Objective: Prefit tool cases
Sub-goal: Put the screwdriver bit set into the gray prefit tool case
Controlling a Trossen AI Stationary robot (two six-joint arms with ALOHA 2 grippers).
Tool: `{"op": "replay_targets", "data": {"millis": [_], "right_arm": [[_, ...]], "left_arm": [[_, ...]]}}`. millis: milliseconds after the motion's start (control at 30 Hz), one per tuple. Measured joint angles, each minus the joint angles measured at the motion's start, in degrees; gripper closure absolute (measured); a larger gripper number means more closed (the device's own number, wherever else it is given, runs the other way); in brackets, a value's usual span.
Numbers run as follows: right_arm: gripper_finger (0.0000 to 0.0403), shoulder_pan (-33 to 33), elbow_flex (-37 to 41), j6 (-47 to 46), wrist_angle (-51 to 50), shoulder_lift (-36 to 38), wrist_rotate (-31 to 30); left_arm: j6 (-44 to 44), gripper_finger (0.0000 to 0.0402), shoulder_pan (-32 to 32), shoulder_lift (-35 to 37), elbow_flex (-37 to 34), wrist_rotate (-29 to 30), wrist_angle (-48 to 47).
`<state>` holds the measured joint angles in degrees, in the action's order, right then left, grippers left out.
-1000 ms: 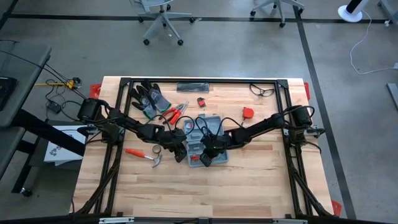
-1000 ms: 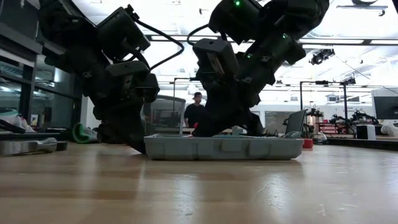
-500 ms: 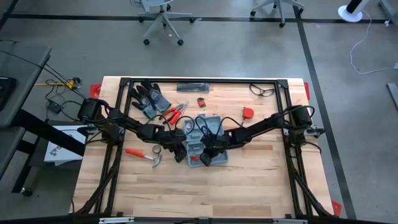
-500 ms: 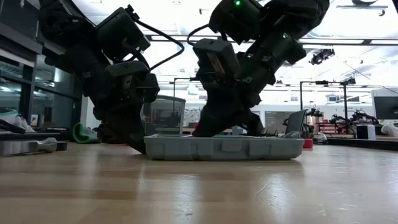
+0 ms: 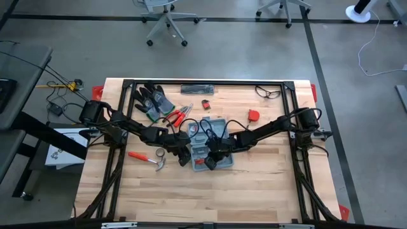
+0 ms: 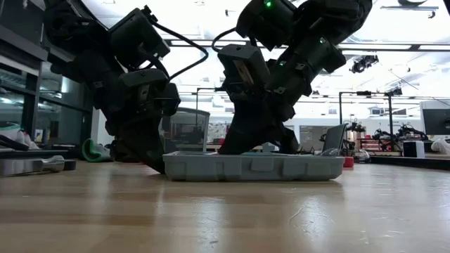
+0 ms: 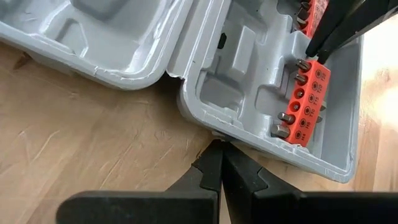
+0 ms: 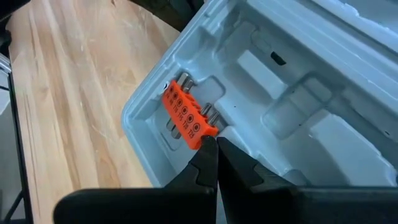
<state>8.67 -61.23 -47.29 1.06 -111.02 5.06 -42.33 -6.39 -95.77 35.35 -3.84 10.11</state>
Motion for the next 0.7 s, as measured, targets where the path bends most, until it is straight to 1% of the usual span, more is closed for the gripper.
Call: {"op": "replay_targets", "data": {"millis": [333,467,700], "right_arm": [[0.0403,0.39,-0.07,-0.27,-2.49,0.58,-0.26],[0.0403,0.22,-0.04,1.06,-4.51,1.80,-1.54],[0.0403,-0.15,-0.04,2.43,-5.27,2.80,-1.49]], "left_arm": [[0.00,0.0402,0.00,-0.02,0.00,-0.09,-0.15],[0.00,0.0402,0.00,-0.02,0.00,-0.13,-0.70],[0.48,0.0402,0.00,0.00,0.02,-0.34,-1.27]]}}
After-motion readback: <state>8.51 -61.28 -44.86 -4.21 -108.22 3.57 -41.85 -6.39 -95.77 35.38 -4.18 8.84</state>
